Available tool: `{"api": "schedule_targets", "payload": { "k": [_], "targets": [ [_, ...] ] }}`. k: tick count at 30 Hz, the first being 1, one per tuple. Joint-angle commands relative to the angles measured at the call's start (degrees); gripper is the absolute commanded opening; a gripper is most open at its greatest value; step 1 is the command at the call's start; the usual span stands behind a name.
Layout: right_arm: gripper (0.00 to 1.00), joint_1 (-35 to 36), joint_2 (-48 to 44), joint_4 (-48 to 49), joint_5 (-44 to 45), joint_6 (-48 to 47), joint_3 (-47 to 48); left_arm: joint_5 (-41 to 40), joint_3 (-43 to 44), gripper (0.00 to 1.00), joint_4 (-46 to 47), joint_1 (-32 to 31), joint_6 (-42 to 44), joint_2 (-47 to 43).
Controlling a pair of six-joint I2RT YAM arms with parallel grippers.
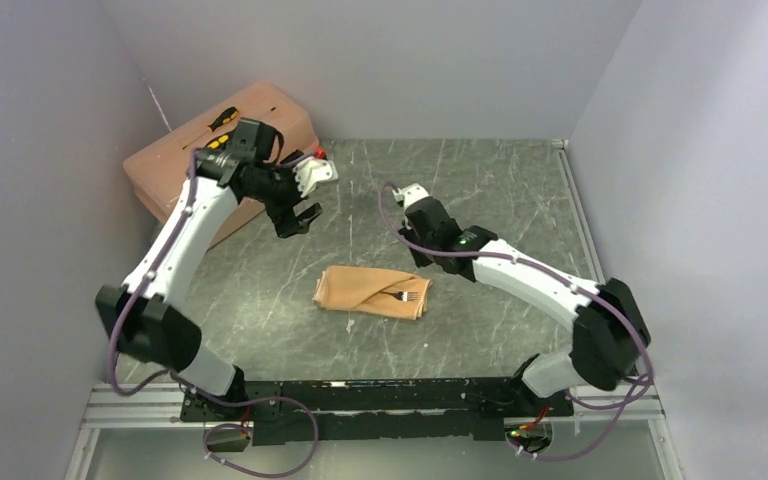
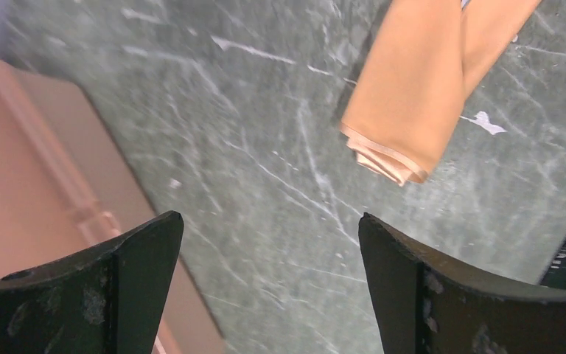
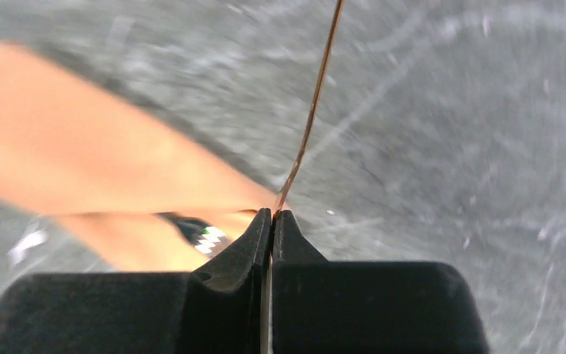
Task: Fold the napkin into a case and place the utensils inside
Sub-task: Pick up the fork at the center of the board.
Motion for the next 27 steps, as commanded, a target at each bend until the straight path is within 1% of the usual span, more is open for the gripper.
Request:
{"api": "schedule_targets", "payload": {
  "k": [1, 3, 6, 8, 10, 11, 14, 19, 23, 25, 27],
  "targets": [
    [0.00, 4.4, -6.7, -4.0, -7.8, -9.1, 4.5, 5.1, -4.2, 0.95, 5.8, 0.1, 11.8, -7.6],
    [0.00, 5.7, -8.4, -5.6, -11.7, -10.9, 5.9, 5.2, -6.0, 0.95, 7.3, 0.1, 12.8, -9.0],
    [0.00, 8.0, -11.0, -7.2, -19.7, -12.8, 7.3, 8.3, -6.1, 0.95, 5.7, 0.0, 13.1, -10.0],
    [0.00, 9.4, -12.1, -9.2, -24.7, -14.6, 8.6, 10.3, -7.3, 0.95, 6.6, 0.1, 13.6, -11.8],
    [0.00, 10.9, -12.0, -12.1, -27.1, -16.1, 10.5, 12.4, -9.0, 0.95, 8.4, 0.1, 14.2, -14.4],
    [0.00, 11.7, -11.5, -14.1, -27.6, -17.0, 11.9, 13.5, -9.4, 0.95, 8.1, 0.0, 15.3, -15.2],
    [0.00, 13.8, -9.7, -18.2, -27.7, -18.6, 15.9, 16.9, -8.5, 0.95, 3.1, -0.1, 19.3, -16.0],
    [0.00, 16.2, -7.8, -20.2, -27.3, -20.7, 20.5, 18.9, -8.5, 0.95, -1.8, 0.0, 24.2, -16.3],
    [0.00, 17.5, -6.3, -20.8, -26.5, -21.4, 24.3, 19.0, -9.2, 0.86, -5.4, -0.5, 28.0, -16.9],
    [0.00, 18.4, -5.5, -21.6, -26.1, -21.7, 26.0, 18.4, -9.8, 0.83, -4.5, -0.5, 27.8, -17.3],
    [0.00, 19.1, -4.7, -22.2, -25.7, -22.1, 27.5, 18.5, -10.2, 0.77, -3.6, -0.5, 27.4, -17.7]
  ]
}}
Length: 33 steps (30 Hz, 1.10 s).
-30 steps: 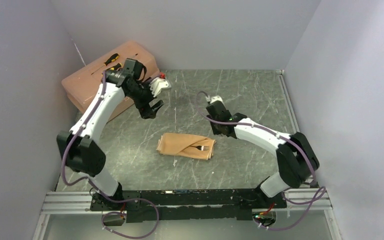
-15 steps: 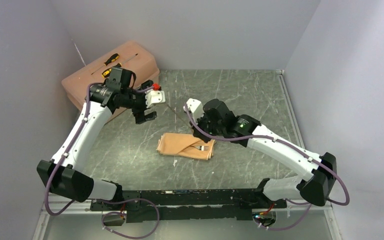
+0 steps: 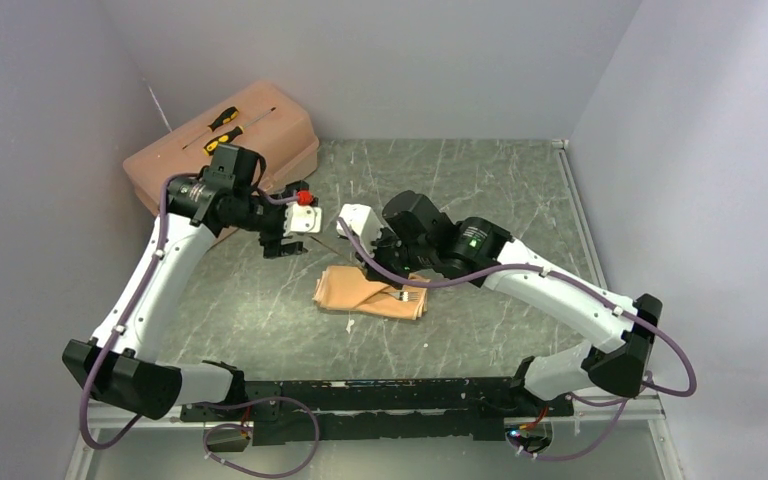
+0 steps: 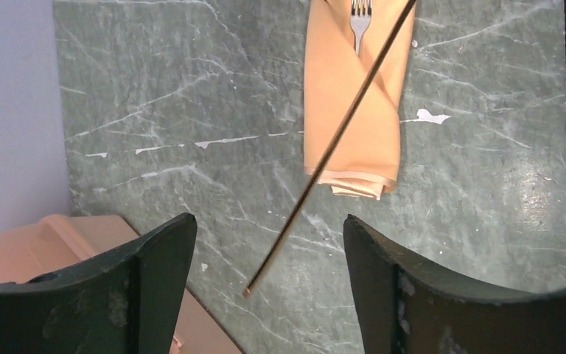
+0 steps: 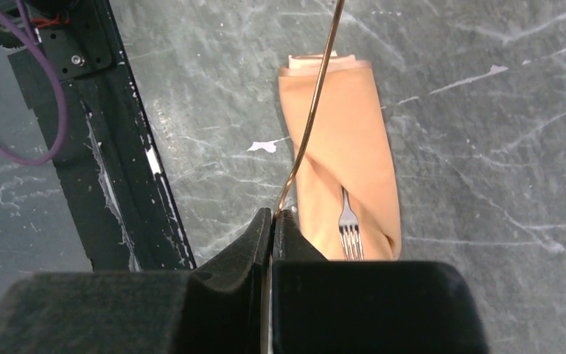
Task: Fold the napkin into a case and place the utensils inside
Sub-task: Pick up the fork at the center of the board.
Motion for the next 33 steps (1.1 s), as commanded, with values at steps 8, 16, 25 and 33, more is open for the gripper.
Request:
{"api": "schedule_targets", "payload": {
  "k": [8, 16, 25, 33],
  "targets": [
    [0.00, 2.0, 2.4, 0.0, 4.2, -0.3, 6.2, -0.5, -0.9, 0.03, 1.2, -1.2, 1.5, -2.4],
    [0.67, -1.7, 4.7, 2.8, 9.7, 15.7, 9.4, -12.6, -13.8, 0.03, 23.7, -2.7, 4.7, -10.9],
    [0.85, -21.9, -6.0, 13.6, -2.1, 43.0, -1.7, -13.9, -39.0, 0.03, 61.4, -3.9, 23.4, -26.6],
    [0.82, -27.4, -8.5, 27.6, -17.1, 59.2, -13.3, -13.7, -47.1, 0.03, 76.0, -5.6, 37.1, -28.5]
  ]
}}
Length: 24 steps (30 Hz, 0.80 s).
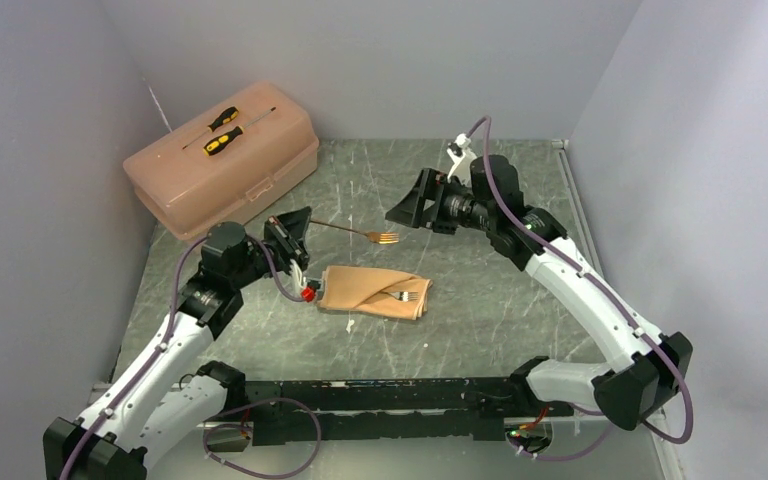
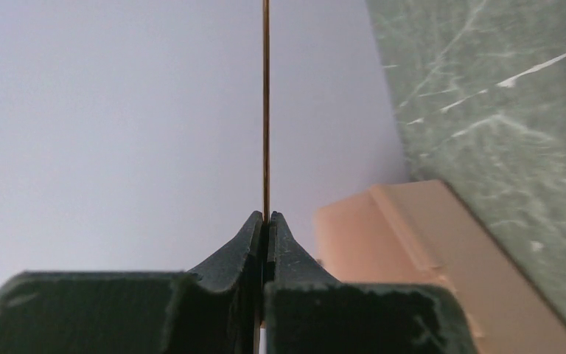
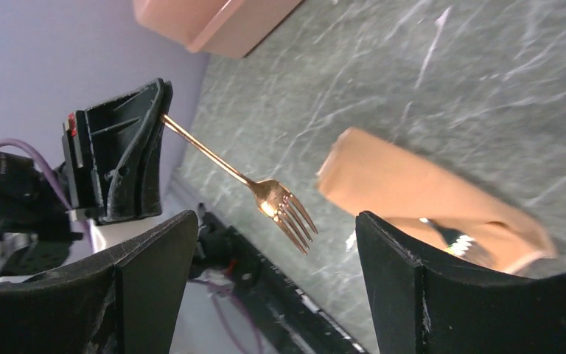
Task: Fold the napkin into a case and place the utensils inside
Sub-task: Pick up the fork at the center of the board.
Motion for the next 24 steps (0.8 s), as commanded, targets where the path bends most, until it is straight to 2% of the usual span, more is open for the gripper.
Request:
{"api": "schedule_targets", "payload": {
  "k": [1, 7, 12, 15, 19, 20, 23, 24],
  "targets": [
    [0.81, -1.2, 0.4, 10.9, -10.6, 12.1, -4.2, -0.3, -0.5, 0.03, 14.0, -0.8, 9.0, -0.4],
    [0.75, -1.7, 1.3, 17.1, -13.8, 17.7, -9.2, -0.9, -1.5, 0.03, 14.7, -1.2, 11.2, -0.6],
    [0.63, -1.7, 1.7, 24.0, -15.5, 21.8, -11.2, -1.0, -2.4, 0.03, 14.8, -1.5, 12.1, -0.7],
    [0.47, -1.7, 2.7, 26.9, -17.5, 24.4, -12.2, -2.1, -2.4, 0.03, 15.9, -1.8, 12.1, 0.2],
    [0.13, -1.7, 3.1, 30.1, -18.6, 26.0, -13.9, -3.1, -2.5, 0.03, 16.1, -2.2, 11.9, 0.6],
    [0.08, -1.7, 3.1, 30.1, -18.6, 26.1, -14.1, -3.1, -2.7, 0.03, 16.1, -2.3, 11.9, 0.6],
    [0.05, -1.7, 3.0, 29.5, -18.5, 25.6, -14.6, -3.0, -3.4, 0.03, 16.3, -2.4, 12.3, 0.5],
    [0.00, -1.7, 2.9, 29.5, -18.4, 25.6, -14.9, -3.0, -3.5, 0.03, 16.3, -2.5, 12.2, 0.5]
  ]
}}
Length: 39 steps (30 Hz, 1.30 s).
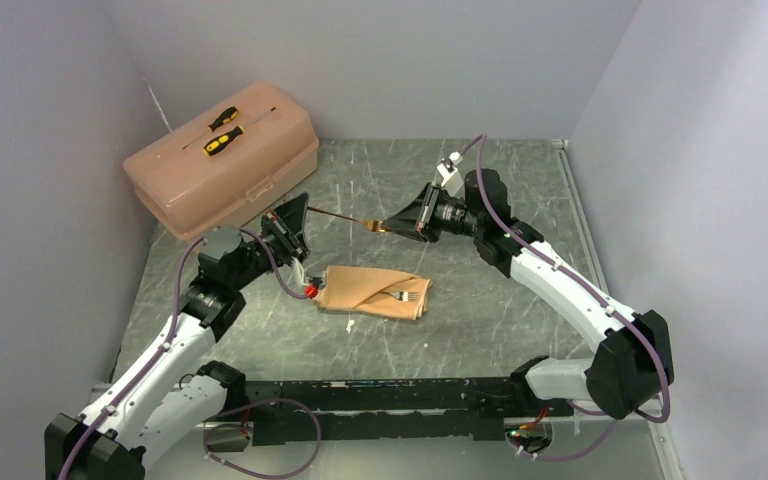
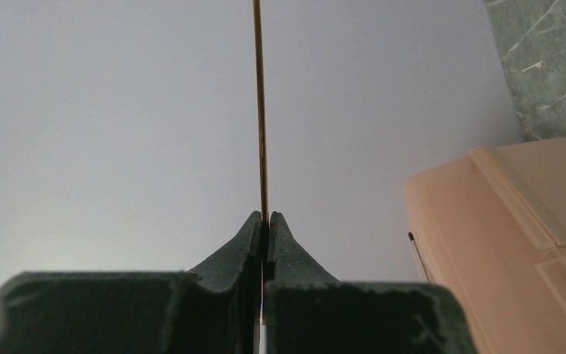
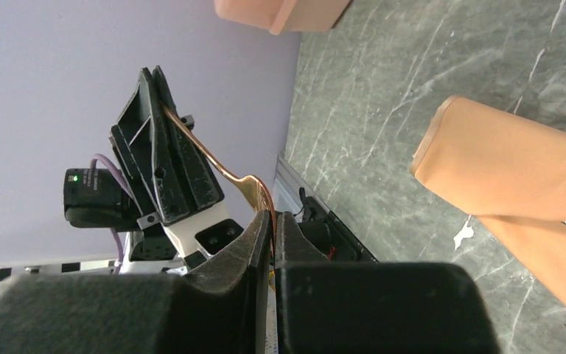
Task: Fold the napkin into a case and place the utensils inside
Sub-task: Pick up the fork at the center of the board, then insert the fork into the napkin.
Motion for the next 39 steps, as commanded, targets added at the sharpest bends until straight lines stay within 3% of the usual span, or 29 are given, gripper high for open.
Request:
{"api": "schedule_targets", "payload": {
  "k": [1, 2, 4, 5, 6, 10, 14, 18, 25, 39],
  "targets": [
    [0.00, 0.3, -0.9, 5.0, -1.9, 1.5, -0.7, 0.6, -0.6, 0.04, 2.5, -1.0, 1.2, 0.0],
    [0.00, 0.0, -1.1, 5.0, -1.6, 1.5, -1.1, 0.3, -0.4, 0.16, 1.3, -1.1, 1.1, 0.0],
    [0.00, -0.8, -1.9, 3.5, -0.7, 0.2, -1.1, -0.2, 0.2, 0.72, -2.8, -1.4, -0.1, -0.4],
    [0.00, -1.4, -2.2, 1.1, 0.3, -2.5, -0.4, -0.9, 0.8, 0.89, -6.4, -1.4, -1.3, -0.7],
    [0.00, -2.0, -2.4, -2.7, 1.4, -5.5, 0.6, -1.5, 2.2, 0.93, -12.4, -1.5, -2.7, -1.0],
    [0.00, -6.4, -4.2, -15.8, 4.5, -15.8, -0.2, -2.6, 13.8, 0.94, -46.9, -1.6, -17.2, 3.3],
    [0.00, -11.2, -8.3, -26.1, 8.2, -23.6, -4.8, -4.0, 21.7, 0.86, -63.3, -1.6, -32.3, 15.3],
    [0.00, -14.6, -14.2, -33.6, 11.7, -27.4, -8.2, -3.7, 22.1, 0.80, -62.3, -1.6, -36.9, 22.0],
    [0.00, -16.7, -20.7, -41.0, 16.5, -30.3, -11.3, -6.0, 19.9, 0.72, -57.9, -1.6, -34.9, 30.6],
    [0.00, -16.8, -19.6, -37.2, 14.8, -29.8, -16.5, -5.8, 17.8, 0.65, -48.9, -2.5, -34.0, 41.7]
  ]
}}
